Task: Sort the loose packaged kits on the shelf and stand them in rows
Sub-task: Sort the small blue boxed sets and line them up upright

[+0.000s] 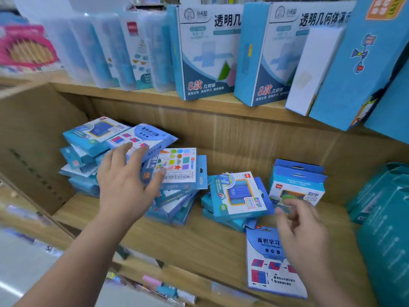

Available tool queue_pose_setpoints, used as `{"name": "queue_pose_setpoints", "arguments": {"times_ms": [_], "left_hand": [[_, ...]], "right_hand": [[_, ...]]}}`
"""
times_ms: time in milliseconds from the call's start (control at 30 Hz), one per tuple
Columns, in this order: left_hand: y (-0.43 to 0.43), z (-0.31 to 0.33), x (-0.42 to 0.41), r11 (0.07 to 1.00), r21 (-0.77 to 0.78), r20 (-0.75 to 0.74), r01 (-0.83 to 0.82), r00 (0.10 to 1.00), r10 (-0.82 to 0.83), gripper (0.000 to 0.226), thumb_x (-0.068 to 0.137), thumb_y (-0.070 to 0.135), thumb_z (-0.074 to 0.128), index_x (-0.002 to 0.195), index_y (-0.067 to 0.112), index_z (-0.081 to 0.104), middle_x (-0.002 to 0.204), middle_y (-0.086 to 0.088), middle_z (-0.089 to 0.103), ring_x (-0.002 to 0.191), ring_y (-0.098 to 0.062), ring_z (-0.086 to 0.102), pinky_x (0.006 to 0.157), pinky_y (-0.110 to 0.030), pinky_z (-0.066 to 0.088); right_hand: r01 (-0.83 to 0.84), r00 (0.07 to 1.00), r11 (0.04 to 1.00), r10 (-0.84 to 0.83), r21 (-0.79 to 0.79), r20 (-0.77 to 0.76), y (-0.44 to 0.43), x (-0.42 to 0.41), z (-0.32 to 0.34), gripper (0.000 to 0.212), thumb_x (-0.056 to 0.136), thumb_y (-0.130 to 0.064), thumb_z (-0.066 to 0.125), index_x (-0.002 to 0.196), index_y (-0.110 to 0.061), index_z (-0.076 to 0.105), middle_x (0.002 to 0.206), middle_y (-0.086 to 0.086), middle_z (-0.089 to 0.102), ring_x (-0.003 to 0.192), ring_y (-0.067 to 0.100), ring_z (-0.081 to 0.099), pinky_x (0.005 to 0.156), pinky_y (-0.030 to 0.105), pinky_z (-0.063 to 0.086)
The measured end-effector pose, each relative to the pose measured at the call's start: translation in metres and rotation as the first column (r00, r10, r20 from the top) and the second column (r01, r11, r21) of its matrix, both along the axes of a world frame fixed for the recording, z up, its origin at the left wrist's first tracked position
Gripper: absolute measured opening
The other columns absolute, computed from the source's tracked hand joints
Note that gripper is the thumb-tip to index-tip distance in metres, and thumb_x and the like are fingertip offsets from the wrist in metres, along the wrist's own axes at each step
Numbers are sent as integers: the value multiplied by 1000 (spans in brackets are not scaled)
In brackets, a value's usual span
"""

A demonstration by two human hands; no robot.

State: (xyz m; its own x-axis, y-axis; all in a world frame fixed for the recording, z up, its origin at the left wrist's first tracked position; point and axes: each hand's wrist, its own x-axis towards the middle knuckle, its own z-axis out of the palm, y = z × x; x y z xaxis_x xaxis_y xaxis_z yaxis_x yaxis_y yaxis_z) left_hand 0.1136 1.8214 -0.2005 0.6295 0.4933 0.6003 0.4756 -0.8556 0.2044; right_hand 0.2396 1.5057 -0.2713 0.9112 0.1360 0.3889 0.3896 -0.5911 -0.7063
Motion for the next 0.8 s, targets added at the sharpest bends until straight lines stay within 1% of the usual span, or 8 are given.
{"name": "queue_pose_setpoints", "arguments": {"times_ms": [100,267,333,433,567,633,733,800], "left_hand": [[31,9,7,998,-54,-50,-29,998,26,76,85,67,44,134,11,56,140,-24,49,129,-41,41,109,-50,30],[70,30,28,986,-121,-326,-115,943,70,85,79,76,51,146,24,44,151,-17,41,136,-41,35,111,-49,29],[79,33,34,988,-78,-407,-136,909,93,90,76,82,46,149,29,39,148,-10,45,133,-39,37,107,-49,31],[88,34,37,990,-65,-437,-123,896,82,93,71,85,46,146,30,42,141,-5,52,129,-35,38,105,-49,30],[92,37,37,988,-144,-417,-60,909,-6,104,58,84,53,147,33,39,139,-6,50,132,-33,36,108,-49,28],[92,39,37,974,-225,-397,-16,914,-77,107,55,79,61,148,34,34,137,-8,48,132,-34,37,109,-48,31],[85,48,31,937,-328,-222,121,954,-201,107,46,74,60,143,36,39,127,-4,50,125,-26,42,107,-42,36],[70,53,21,909,-339,-59,242,959,-278,106,44,71,58,142,33,44,123,0,49,122,-19,41,104,-36,36]], "right_hand": [[-150,988,988,149,22,29,39,-5,21,18,92,-34,65,107,-23,65,94,-13,55,87,5,54,77,32,50],[-231,967,958,246,-170,72,92,-12,34,46,86,-59,51,119,-31,65,122,-9,55,113,18,49,97,38,41],[-250,963,944,266,-215,48,108,-14,32,51,85,-66,45,124,-37,63,133,-11,54,123,20,47,105,43,39],[-290,957,913,283,-287,-65,122,-16,22,58,81,-73,38,126,-43,60,133,-17,56,126,15,47,106,39,36],[-264,964,897,254,-354,-75,126,-21,8,61,80,-74,36,116,-37,68,130,-18,58,124,11,45,102,30,27],[-275,961,895,256,-350,-102,126,-22,8,62,81,-74,37,118,-35,68,130,-17,57,124,10,45,107,33,29],[-282,956,944,261,-173,-134,128,-25,19,54,85,-67,41,114,-31,68,118,-16,62,115,9,54,103,42,43],[-218,968,976,219,18,-122,129,-34,32,47,87,-63,46,111,-30,69,111,-17,65,109,6,58,97,36,48]]}}
